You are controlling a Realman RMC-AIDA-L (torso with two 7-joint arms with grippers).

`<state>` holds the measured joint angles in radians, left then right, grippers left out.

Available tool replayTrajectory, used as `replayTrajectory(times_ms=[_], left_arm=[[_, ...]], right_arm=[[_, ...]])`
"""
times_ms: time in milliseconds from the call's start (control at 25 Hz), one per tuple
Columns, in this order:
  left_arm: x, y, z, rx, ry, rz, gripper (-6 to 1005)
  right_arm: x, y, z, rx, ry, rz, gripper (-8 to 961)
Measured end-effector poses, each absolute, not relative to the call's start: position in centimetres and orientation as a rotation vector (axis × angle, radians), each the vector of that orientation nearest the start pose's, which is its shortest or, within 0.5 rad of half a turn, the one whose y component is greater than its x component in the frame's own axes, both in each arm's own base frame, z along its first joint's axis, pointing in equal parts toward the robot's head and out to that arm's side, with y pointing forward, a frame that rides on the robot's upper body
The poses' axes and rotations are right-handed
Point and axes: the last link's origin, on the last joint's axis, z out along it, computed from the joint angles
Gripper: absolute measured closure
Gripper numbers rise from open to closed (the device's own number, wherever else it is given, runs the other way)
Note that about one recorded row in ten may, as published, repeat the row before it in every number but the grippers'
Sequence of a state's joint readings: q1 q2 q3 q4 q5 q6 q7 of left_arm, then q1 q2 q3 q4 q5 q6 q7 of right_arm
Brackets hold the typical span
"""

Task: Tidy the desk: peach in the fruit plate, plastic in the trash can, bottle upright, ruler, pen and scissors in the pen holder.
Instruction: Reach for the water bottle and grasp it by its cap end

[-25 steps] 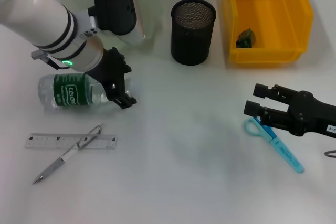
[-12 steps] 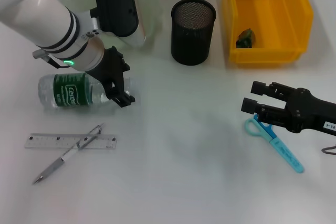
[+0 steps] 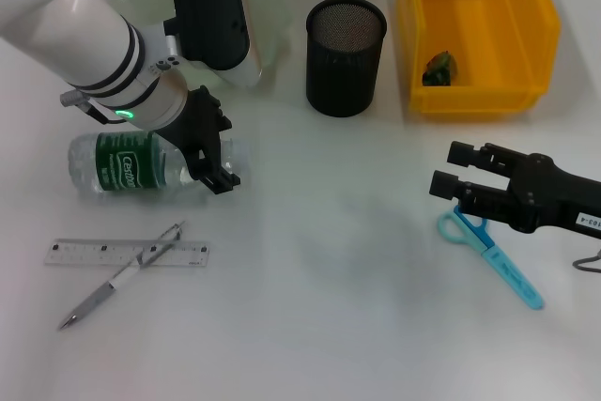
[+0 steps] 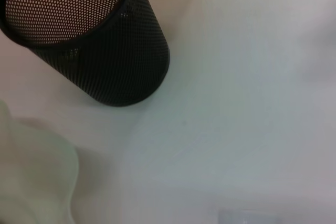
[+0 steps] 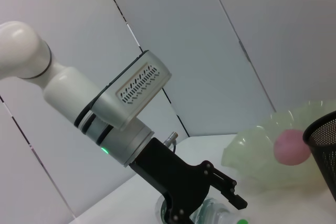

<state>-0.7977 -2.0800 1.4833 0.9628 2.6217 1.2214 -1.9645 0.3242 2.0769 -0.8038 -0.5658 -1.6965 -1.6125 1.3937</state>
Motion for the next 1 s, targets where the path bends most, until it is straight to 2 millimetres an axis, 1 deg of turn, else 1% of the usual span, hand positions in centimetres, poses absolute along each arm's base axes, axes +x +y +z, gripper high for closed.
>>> replayTrajectory(times_ms=[760, 840, 1000], left_arm=[[-17.84, 40.09, -5.68, -2.77, 0.044, 0.731, 204], [-17.8, 40.16, -5.68, -2.766, 0.047, 0.728, 381], [-17.76, 40.17, -5.77, -2.767, 0.074, 0.735, 512]], right_arm=[[29.12, 27.85, -0.69, -2.528, 0.915, 1.02, 190], [29.13, 27.85, -0.69, -2.528, 0.916, 1.02, 190], [29.12, 27.86, -0.67, -2.526, 0.916, 1.022, 190]])
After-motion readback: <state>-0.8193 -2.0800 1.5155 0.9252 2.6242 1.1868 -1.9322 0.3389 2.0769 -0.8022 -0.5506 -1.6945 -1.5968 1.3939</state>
